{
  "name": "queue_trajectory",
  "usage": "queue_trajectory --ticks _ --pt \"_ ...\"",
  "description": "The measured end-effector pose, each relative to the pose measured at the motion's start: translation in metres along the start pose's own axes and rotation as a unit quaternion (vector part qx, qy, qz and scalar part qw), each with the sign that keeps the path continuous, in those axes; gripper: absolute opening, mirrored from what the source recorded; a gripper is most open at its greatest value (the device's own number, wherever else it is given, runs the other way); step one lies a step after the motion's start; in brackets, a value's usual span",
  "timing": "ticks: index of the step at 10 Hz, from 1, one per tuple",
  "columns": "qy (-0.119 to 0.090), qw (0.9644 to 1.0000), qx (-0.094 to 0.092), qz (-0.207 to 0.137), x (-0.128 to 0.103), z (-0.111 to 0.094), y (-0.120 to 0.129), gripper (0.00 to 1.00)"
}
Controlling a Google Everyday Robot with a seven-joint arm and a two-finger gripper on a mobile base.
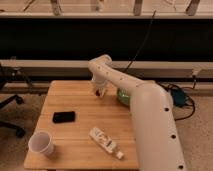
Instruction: Drag the pepper across the table
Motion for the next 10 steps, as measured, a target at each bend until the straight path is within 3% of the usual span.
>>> queue_trajectory --ticks 1,4,8,10 --pt "0.001 1.0000 0.001 0.004 -0.002 0.000 -0.001 0.00" --pt "0.004 0.9998 0.000 0.021 0.000 -0.005 0.029 0.00" --pt "0.003 0.9994 0.002 0.034 -0.010 -0.006 0.035 0.00" --pt "0.002 0.9991 0.000 0.041 -0.009 -0.007 0.051 0.00"
